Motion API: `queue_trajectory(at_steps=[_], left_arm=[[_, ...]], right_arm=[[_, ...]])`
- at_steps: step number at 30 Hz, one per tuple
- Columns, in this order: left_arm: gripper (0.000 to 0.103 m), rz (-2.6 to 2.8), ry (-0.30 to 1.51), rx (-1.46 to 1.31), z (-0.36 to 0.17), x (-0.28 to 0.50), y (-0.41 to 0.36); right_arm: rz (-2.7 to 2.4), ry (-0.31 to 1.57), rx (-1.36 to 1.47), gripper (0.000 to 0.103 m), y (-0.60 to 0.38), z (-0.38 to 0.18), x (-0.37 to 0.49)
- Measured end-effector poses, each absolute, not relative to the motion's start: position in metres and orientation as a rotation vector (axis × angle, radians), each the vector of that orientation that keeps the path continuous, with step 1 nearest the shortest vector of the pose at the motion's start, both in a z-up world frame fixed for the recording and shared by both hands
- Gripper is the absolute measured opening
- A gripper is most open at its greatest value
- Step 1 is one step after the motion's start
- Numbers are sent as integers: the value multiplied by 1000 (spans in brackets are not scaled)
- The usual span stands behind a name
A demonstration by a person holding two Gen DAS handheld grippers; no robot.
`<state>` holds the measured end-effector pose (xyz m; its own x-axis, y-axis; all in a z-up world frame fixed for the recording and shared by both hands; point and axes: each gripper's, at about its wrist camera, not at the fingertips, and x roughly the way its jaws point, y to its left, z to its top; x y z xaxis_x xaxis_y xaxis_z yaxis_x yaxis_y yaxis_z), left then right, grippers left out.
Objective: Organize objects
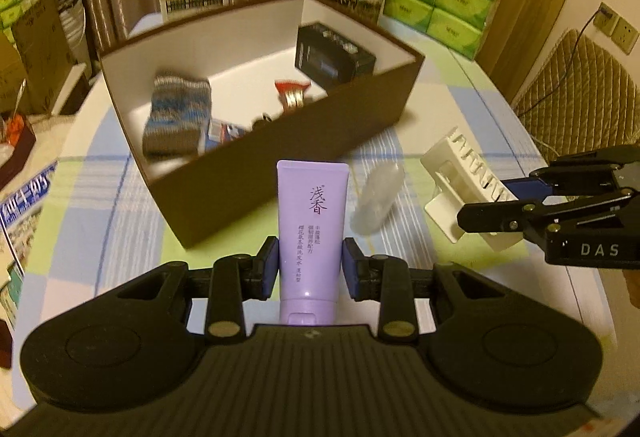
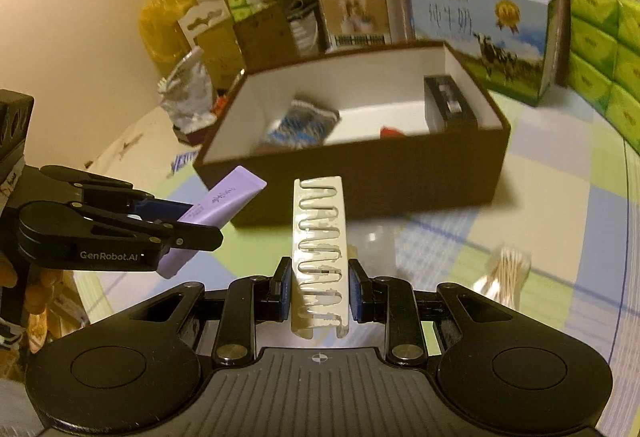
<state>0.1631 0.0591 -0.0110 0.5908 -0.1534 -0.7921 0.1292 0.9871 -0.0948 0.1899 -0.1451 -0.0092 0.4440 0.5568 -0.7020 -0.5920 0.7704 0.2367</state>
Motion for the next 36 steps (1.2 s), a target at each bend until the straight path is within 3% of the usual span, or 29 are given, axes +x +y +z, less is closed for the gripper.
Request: queue_trajectory(at_steps=[17, 36], left_arm=[[28, -108, 813, 12, 31, 260, 94], [28, -84, 948, -8, -21, 378, 125]], right_arm=[[696, 782, 31, 25, -90, 27, 301], [561, 941, 112, 25, -46, -29, 402]])
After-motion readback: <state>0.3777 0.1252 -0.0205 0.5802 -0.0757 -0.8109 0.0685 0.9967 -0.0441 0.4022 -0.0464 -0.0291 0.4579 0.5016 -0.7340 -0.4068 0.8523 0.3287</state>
